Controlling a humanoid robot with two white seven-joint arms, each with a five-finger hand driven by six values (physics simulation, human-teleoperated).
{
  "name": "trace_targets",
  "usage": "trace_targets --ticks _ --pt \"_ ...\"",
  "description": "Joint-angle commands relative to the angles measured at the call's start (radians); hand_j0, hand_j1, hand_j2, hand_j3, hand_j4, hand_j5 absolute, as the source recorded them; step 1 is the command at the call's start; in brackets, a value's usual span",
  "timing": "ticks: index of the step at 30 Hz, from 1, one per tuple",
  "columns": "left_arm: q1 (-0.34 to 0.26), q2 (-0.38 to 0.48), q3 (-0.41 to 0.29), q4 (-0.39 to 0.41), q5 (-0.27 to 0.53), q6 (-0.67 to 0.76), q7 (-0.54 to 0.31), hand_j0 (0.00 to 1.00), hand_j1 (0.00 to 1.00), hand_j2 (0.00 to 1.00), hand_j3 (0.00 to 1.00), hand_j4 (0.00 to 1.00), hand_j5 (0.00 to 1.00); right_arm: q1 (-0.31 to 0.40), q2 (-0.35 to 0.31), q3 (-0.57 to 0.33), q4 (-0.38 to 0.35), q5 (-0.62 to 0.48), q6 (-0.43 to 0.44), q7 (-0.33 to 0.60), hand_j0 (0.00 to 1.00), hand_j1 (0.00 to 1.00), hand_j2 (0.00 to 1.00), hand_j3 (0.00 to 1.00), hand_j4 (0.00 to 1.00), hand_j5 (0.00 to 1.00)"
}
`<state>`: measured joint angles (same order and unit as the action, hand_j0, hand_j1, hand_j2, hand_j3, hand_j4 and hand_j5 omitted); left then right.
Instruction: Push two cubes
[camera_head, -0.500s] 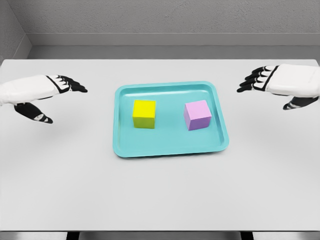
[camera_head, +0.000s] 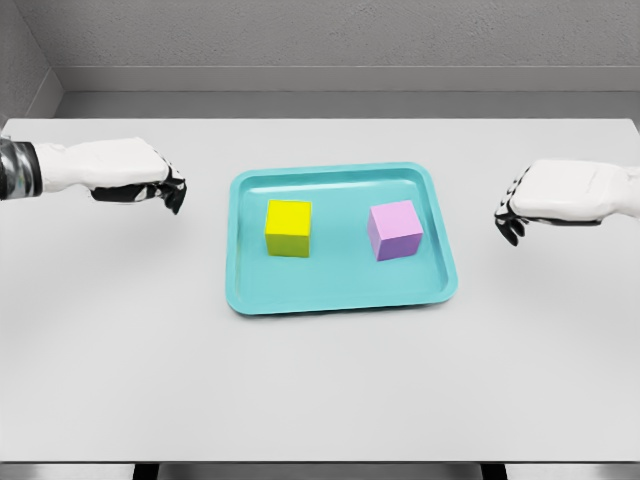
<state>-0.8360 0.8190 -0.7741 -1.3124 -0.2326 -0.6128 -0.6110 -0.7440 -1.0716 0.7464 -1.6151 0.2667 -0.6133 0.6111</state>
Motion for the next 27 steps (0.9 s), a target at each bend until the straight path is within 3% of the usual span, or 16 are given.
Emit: trace_targets --ticks 1,3,7,10,12,15,20,27 --pt "0.000 -0.047 -0.071 0.053 -0.007 0.002 0.000 0.09 0.09 0.09 0.09 0.09 0.09 0.000 0.036 0.021 0.026 0.051 0.002 0.000 0.03 0.03 0.03 0.03 0.03 0.03" --pt "-0.022 -0.064 -0.129 0.055 -0.007 0.002 0.000 0.08 0.08 0.08 0.08 0.08 0.08 0.000 0.079 0.027 0.066 0.074 0.002 0.000 0.05 0.05 0.05 0.05 0.05 0.05" --pt "-0.026 -0.086 -0.131 0.059 -0.010 0.002 0.000 0.09 0.09 0.09 0.09 0.09 0.09 -0.006 0.150 0.040 0.101 0.144 0.002 0.000 0.08 0.08 0.08 0.08 0.08 0.08" --pt "-0.026 -0.139 -0.134 0.093 -0.047 0.002 0.000 0.09 0.09 0.09 0.09 0.09 0.09 -0.049 0.199 0.079 0.184 0.146 0.002 0.000 0.08 0.08 0.08 0.08 0.08 0.08" --pt "-0.049 -0.192 -0.134 0.142 -0.089 0.002 0.000 0.11 0.11 0.11 0.11 0.11 0.11 -0.057 0.217 0.080 0.202 0.149 0.002 0.000 0.08 0.08 0.08 0.08 0.08 0.08" --pt "-0.051 -0.207 -0.134 0.154 -0.091 0.002 0.000 0.10 0.10 0.10 0.10 0.10 0.10 -0.064 0.240 0.108 0.208 0.169 0.002 0.000 0.09 0.09 0.09 0.09 0.09 0.09" --pt "-0.081 -0.279 -0.134 0.255 -0.116 0.002 0.000 0.10 0.10 0.10 0.10 0.10 0.10 -0.078 0.269 0.146 0.210 0.180 0.002 0.000 0.09 0.09 0.09 0.09 0.09 0.09" --pt "-0.087 -0.299 -0.139 0.277 -0.123 0.002 0.000 0.10 0.10 0.10 0.10 0.10 0.10 -0.110 0.317 0.175 0.327 0.181 0.002 0.000 0.09 0.09 0.09 0.09 0.09 0.09"
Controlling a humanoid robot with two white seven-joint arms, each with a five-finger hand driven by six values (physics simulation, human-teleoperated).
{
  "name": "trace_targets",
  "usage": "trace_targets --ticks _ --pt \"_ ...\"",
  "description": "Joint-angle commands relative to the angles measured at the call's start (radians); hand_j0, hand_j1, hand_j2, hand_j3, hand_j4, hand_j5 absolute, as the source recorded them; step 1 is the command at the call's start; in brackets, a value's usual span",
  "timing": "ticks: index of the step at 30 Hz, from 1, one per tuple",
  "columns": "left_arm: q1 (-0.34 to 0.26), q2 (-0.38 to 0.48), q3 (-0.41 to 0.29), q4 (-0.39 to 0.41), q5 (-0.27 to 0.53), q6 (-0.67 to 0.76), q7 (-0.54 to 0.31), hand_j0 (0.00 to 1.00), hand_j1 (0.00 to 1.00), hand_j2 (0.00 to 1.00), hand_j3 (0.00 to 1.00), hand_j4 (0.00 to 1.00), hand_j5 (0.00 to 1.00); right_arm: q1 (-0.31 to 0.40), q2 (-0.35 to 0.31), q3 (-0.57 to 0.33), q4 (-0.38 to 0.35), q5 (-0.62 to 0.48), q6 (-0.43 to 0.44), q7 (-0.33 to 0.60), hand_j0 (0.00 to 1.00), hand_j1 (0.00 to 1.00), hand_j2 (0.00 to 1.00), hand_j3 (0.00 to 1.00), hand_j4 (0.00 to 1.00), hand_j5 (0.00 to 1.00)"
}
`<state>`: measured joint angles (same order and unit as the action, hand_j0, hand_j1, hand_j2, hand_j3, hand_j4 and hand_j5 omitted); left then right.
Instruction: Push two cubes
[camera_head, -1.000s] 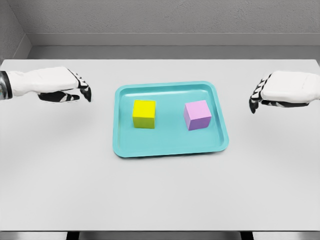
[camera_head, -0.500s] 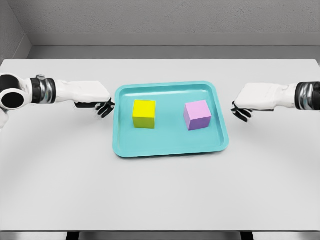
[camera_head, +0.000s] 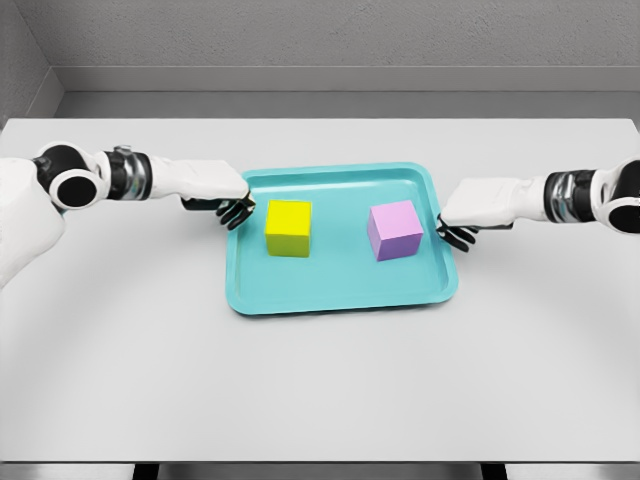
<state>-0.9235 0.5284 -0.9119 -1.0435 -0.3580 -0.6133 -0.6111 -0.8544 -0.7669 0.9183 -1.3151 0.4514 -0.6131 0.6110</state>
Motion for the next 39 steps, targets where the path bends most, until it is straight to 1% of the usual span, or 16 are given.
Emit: trace_targets --ticks 1,7,9,11,15,16,21,23,25,28,29,34,39 --pt "0.002 -0.007 -0.001 0.008 0.002 0.002 0.000 0.10 0.10 0.10 0.10 0.10 0.10 0.000 0.017 0.013 0.031 -0.004 0.002 0.000 0.09 0.09 0.09 0.09 0.09 0.09" --pt "0.000 -0.018 -0.015 0.022 -0.009 0.002 0.000 0.10 0.10 0.10 0.10 0.10 0.10 -0.015 0.052 0.019 0.079 0.006 0.002 0.000 0.09 0.09 0.09 0.09 0.09 0.09" --pt "0.000 -0.041 -0.015 0.022 -0.035 0.002 0.000 0.10 0.10 0.10 0.10 0.10 0.10 -0.015 0.058 0.019 0.077 0.006 0.002 0.000 0.09 0.09 0.09 0.09 0.09 0.09" --pt "0.000 -0.042 -0.015 0.022 -0.035 0.002 0.000 0.11 0.11 0.11 0.11 0.11 0.11 -0.026 0.072 0.043 0.077 0.007 0.002 0.000 0.09 0.09 0.09 0.09 0.09 0.09" --pt "0.000 -0.042 -0.016 0.020 -0.036 0.002 0.000 0.11 0.11 0.11 0.11 0.11 0.11 -0.029 0.081 0.054 0.073 0.007 0.002 0.000 0.09 0.09 0.09 0.09 0.09 0.09" --pt "-0.002 -0.042 -0.030 0.020 -0.039 0.002 0.000 0.11 0.11 0.11 0.11 0.11 0.11 -0.029 0.081 0.054 0.071 0.007 0.002 0.000 0.10 0.10 0.10 0.10 0.10 0.10" --pt "-0.005 -0.051 -0.032 0.019 -0.042 0.002 0.000 0.11 0.11 0.11 0.11 0.11 0.11 -0.029 0.078 0.082 0.020 0.010 0.002 0.000 0.10 0.10 0.10 0.10 0.10 0.10" --pt "-0.003 -0.053 -0.032 0.019 -0.042 0.002 0.000 0.11 0.11 0.11 0.11 0.11 0.11 -0.031 0.077 0.082 0.017 0.010 0.002 0.000 0.10 0.10 0.10 0.10 0.10 0.10" --pt "-0.003 -0.059 -0.033 0.019 -0.042 0.002 0.000 0.11 0.11 0.11 0.11 0.11 0.11 -0.032 0.066 0.070 0.042 0.010 0.002 0.000 0.10 0.10 0.10 0.10 0.10 0.10" --pt "-0.003 -0.060 -0.032 0.017 -0.042 0.002 0.000 0.11 0.11 0.11 0.11 0.11 0.11 -0.046 0.066 0.066 0.103 0.010 0.002 0.000 0.10 0.10 0.10 0.10 0.10 0.10" --pt "-0.003 -0.062 -0.032 0.017 -0.042 0.002 0.000 0.11 0.11 0.11 0.11 0.11 0.11 -0.048 0.066 0.066 0.109 0.012 0.002 0.000 0.10 0.10 0.10 0.10 0.10 0.10" --pt "-0.011 -0.074 -0.032 0.016 -0.041 0.002 0.000 0.11 0.11 0.11 0.11 0.11 0.11 -0.052 0.080 0.065 0.108 0.010 0.002 0.000 0.09 0.09 0.09 0.09 0.09 0.09" --pt "-0.011 -0.093 -0.032 0.019 -0.042 0.002 0.000 0.11 0.11 0.11 0.11 0.11 0.11 -0.052 0.118 0.074 0.106 0.012 0.002 0.000 0.09 0.09 0.09 0.09 0.09 0.09"
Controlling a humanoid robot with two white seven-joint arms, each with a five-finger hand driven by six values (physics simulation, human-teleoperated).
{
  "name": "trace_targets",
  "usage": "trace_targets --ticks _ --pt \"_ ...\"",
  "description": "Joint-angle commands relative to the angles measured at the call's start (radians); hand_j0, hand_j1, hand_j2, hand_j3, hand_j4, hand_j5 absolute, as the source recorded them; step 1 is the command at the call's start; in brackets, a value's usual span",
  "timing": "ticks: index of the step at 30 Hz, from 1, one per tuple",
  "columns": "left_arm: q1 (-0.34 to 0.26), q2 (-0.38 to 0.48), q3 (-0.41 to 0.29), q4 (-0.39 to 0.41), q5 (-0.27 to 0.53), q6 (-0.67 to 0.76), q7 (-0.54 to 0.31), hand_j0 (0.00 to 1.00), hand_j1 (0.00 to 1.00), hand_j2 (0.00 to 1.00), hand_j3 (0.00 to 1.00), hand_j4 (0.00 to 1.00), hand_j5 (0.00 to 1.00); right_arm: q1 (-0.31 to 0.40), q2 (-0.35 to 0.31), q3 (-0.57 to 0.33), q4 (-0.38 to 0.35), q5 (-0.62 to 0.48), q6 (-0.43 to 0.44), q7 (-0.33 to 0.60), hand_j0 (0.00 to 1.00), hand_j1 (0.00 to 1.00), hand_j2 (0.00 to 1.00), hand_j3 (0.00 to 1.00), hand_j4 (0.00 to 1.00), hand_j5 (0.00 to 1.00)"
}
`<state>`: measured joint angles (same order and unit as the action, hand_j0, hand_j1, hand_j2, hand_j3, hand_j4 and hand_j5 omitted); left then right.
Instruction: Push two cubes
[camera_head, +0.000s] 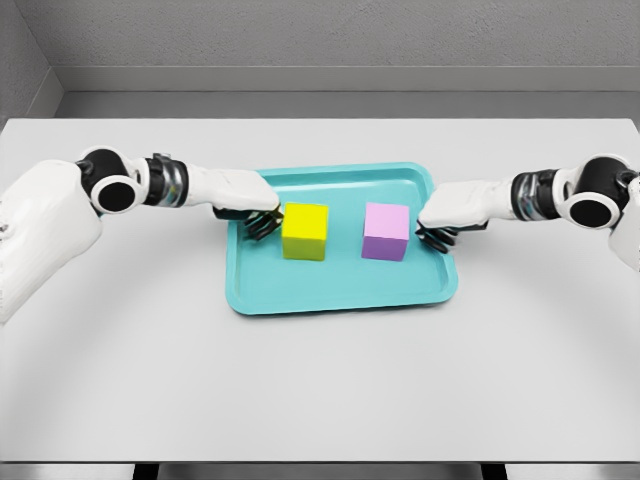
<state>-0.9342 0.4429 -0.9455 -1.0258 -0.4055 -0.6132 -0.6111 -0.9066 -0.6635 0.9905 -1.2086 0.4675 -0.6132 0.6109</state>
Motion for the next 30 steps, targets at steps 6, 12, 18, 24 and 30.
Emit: trace_targets --ticks 6,12,18,24,30 --pt "0.000 -0.026 0.001 0.001 0.005 0.002 0.000 0.11 0.11 0.11 0.11 0.11 0.11 -0.015 0.045 0.011 -0.002 -0.004 0.002 0.000 0.09 0.09 0.09 0.09 0.09 0.09" --pt "-0.003 -0.036 0.001 0.000 0.005 0.002 0.000 0.11 0.11 0.11 0.11 0.11 0.11 -0.031 0.067 0.019 0.000 -0.003 0.002 0.000 0.09 0.09 0.09 0.09 0.09 0.09" --pt "-0.077 0.059 0.099 0.201 0.011 0.002 0.000 0.14 0.14 0.14 0.14 0.14 0.14 -0.041 0.088 0.017 0.000 0.023 0.002 0.000 0.09 0.09 0.09 0.09 0.09 0.09" --pt "-0.069 0.169 0.091 0.115 0.128 0.002 0.000 0.14 0.14 0.14 0.14 0.14 0.14 -0.044 0.028 -0.023 0.003 0.020 0.002 0.000 0.14 0.14 0.14 0.14 0.14 0.14" --pt "-0.014 0.117 -0.050 -0.261 0.200 0.002 0.000 0.14 0.14 0.14 0.14 0.14 0.14 -0.090 0.044 -0.058 0.061 0.022 0.002 0.000 0.16 0.16 0.16 0.16 0.16 0.16"
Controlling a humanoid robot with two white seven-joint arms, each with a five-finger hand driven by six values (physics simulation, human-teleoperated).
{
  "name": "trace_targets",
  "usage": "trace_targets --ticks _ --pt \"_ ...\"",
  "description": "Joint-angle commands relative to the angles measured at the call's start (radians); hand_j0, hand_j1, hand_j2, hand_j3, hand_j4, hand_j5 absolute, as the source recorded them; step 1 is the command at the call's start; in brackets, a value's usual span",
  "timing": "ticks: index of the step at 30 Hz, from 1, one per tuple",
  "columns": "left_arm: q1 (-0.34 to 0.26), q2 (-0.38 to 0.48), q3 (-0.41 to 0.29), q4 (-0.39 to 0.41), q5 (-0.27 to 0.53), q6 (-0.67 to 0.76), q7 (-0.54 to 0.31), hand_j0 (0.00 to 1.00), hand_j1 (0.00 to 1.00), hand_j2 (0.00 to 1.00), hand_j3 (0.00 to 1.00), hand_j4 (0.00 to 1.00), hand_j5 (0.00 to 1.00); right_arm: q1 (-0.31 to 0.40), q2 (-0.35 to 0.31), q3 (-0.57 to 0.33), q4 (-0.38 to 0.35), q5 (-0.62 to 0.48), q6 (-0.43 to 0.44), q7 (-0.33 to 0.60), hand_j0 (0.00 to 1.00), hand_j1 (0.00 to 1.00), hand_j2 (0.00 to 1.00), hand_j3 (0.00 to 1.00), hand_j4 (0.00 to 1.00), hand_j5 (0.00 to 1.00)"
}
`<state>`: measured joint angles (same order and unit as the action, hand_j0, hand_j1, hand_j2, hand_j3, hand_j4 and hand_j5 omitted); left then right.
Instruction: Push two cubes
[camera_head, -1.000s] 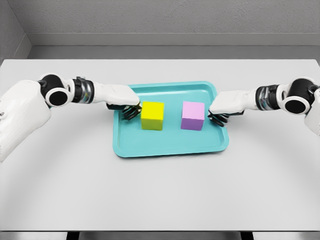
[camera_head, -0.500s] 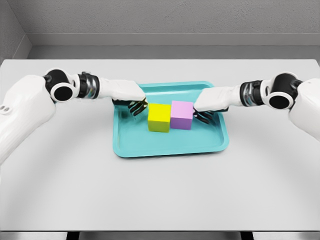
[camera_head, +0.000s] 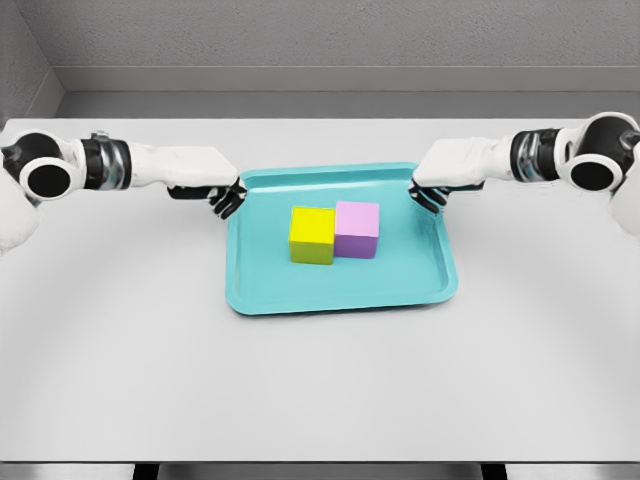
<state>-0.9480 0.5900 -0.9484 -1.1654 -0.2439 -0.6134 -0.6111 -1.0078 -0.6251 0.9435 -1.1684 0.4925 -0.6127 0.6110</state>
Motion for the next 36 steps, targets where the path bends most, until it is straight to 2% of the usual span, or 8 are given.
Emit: trace_targets --ticks 1,4,9,14,16,18,28,36 --pt "0.000 -0.048 -0.076 -0.122 0.037 0.003 0.000 0.14 0.14 0.14 0.14 0.14 0.14 -0.006 0.022 -0.009 0.022 -0.003 0.002 0.000 0.16 0.16 0.16 0.16 0.16 0.16" --pt "-0.002 -0.058 -0.093 -0.131 0.038 0.003 0.000 0.14 0.14 0.14 0.14 0.14 0.14 -0.037 0.053 -0.008 0.068 -0.002 0.002 0.000 0.16 0.16 0.16 0.16 0.16 0.16" --pt "-0.008 -0.029 -0.092 -0.126 0.038 0.003 0.000 0.14 0.14 0.14 0.14 0.14 0.14 -0.037 0.053 -0.008 0.072 0.000 0.002 0.000 0.16 0.16 0.16 0.16 0.16 0.16" --pt "0.002 -0.039 -0.108 -0.138 0.038 0.003 0.000 0.14 0.14 0.14 0.14 0.14 0.14 -0.032 0.054 -0.002 0.069 0.000 0.002 0.000 0.16 0.16 0.16 0.16 0.16 0.16" --pt "0.011 -0.035 -0.121 -0.204 0.038 0.003 0.000 0.14 0.14 0.14 0.14 0.14 0.14 -0.031 0.054 -0.002 0.069 0.000 0.002 0.000 0.16 0.16 0.16 0.16 0.16 0.16" --pt "0.014 -0.035 -0.136 -0.232 0.038 0.003 0.000 0.14 0.14 0.14 0.14 0.14 0.14 -0.031 0.054 -0.002 0.069 0.000 0.002 0.000 0.16 0.16 0.16 0.16 0.16 0.16" --pt "0.015 -0.053 -0.173 -0.230 0.026 0.003 0.000 0.14 0.14 0.14 0.14 0.14 0.14 -0.034 0.042 -0.017 0.069 -0.002 0.002 0.000 0.18 0.18 0.18 0.18 0.18 0.18" --pt "0.028 -0.085 -0.182 -0.209 -0.029 0.003 0.000 0.14 0.14 0.14 0.14 0.14 0.14 -0.031 0.039 -0.032 0.069 -0.002 0.002 0.000 0.19 0.19 0.19 0.19 0.19 0.19"
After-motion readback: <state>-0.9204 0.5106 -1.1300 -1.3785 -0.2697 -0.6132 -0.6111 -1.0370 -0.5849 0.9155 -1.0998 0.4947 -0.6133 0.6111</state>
